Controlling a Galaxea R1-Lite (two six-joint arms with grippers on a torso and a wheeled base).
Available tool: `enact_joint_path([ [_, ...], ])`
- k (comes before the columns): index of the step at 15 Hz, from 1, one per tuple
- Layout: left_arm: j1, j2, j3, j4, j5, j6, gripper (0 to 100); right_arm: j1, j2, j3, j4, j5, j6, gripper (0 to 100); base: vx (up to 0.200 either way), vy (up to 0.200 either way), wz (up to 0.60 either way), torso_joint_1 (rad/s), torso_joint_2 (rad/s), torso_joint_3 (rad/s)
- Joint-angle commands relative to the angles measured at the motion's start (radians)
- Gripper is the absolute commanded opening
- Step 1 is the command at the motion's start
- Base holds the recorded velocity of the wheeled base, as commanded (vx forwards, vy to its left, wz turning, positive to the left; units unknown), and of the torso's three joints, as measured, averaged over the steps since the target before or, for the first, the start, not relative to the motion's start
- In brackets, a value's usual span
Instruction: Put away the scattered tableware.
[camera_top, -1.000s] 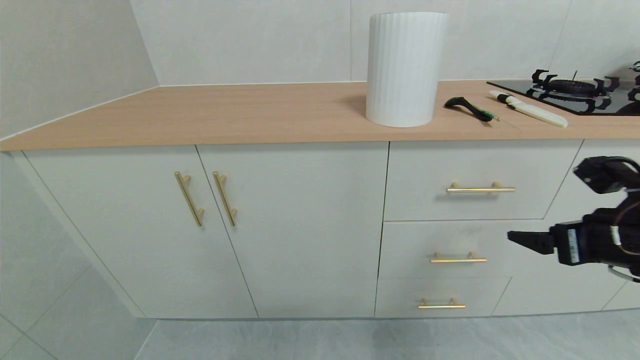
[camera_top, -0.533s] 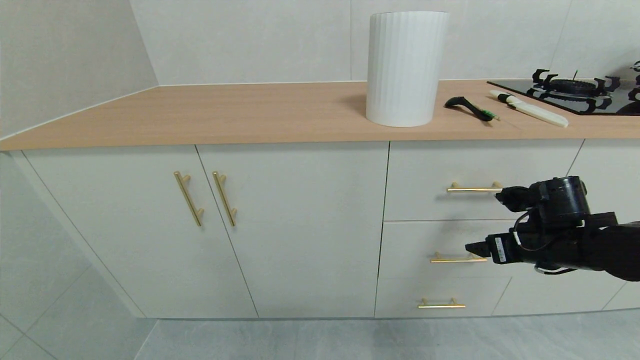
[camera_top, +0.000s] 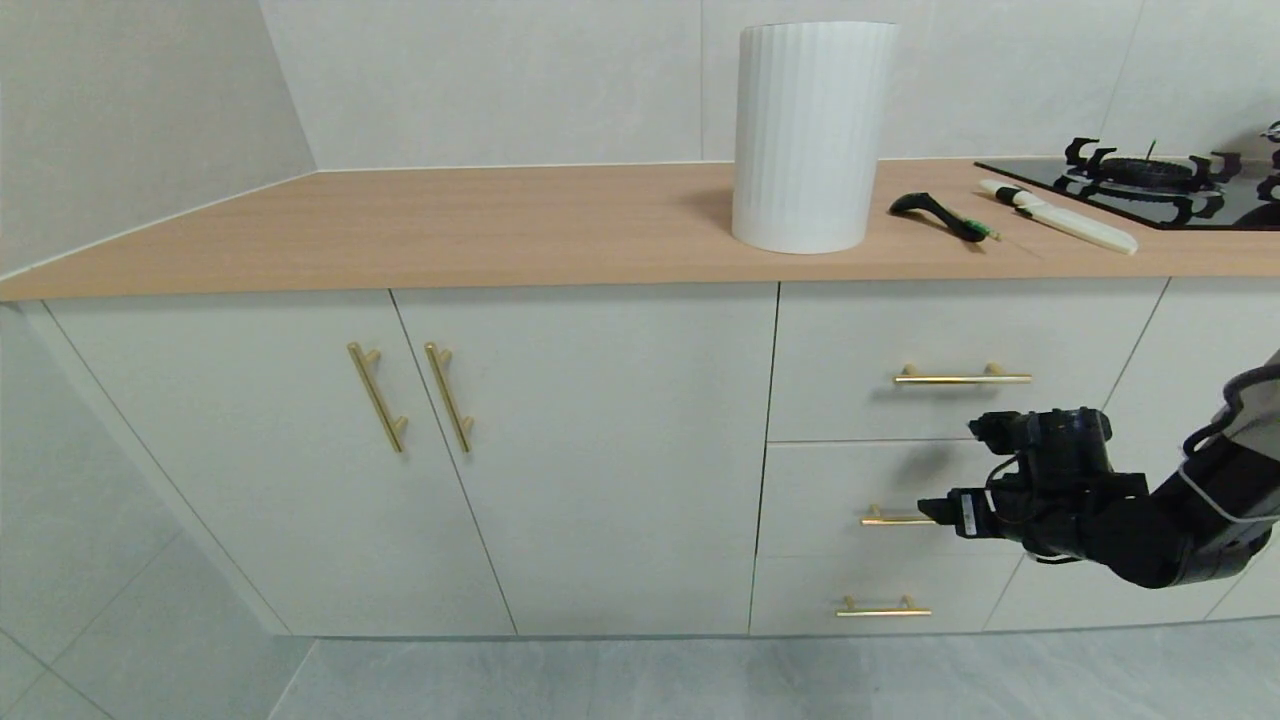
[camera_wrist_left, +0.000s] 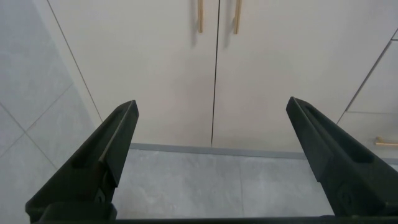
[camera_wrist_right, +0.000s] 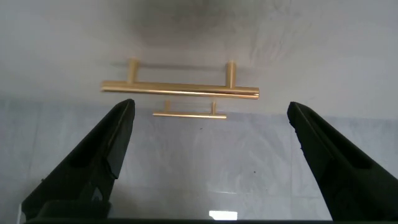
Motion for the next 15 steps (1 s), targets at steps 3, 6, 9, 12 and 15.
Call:
enact_joint_path([
  [3, 0.0, 0.001, 0.0, 0.0, 0.0, -0.001, 100, -0.006, 0.131, -0.03, -0.134, -0.068, 0.02, 100, 0.0, 0.0, 0.0, 0.0, 0.0, 0.0],
  [6, 0.0, 0.001, 0.0, 0.0, 0.0, -0.001, 100, -0.004, 0.163, -0.056, -0.143, -0.074, 0.036, 100, 0.0, 0.0, 0.0, 0.0, 0.0, 0.0],
  [9, 0.0, 0.001, 0.0, 0.0, 0.0, -0.001, 100, -0.004, 0.2, -0.074, -0.184, -0.104, 0.039, 100, 0.0, 0.0, 0.0, 0.0, 0.0, 0.0],
  [12, 0.0, 0.001, 0.0, 0.0, 0.0, -0.001, 100, -0.004, 0.24, -0.087, -0.233, -0.11, 0.037, 100, 0.0, 0.0, 0.0, 0.0, 0.0, 0.0],
  [15, 0.0, 0.001, 0.0, 0.0, 0.0, -0.001, 100, -0.003, 0.27, -0.102, -0.241, -0.139, 0.036, 100, 0.0, 0.0, 0.0, 0.0, 0.0, 0.0],
])
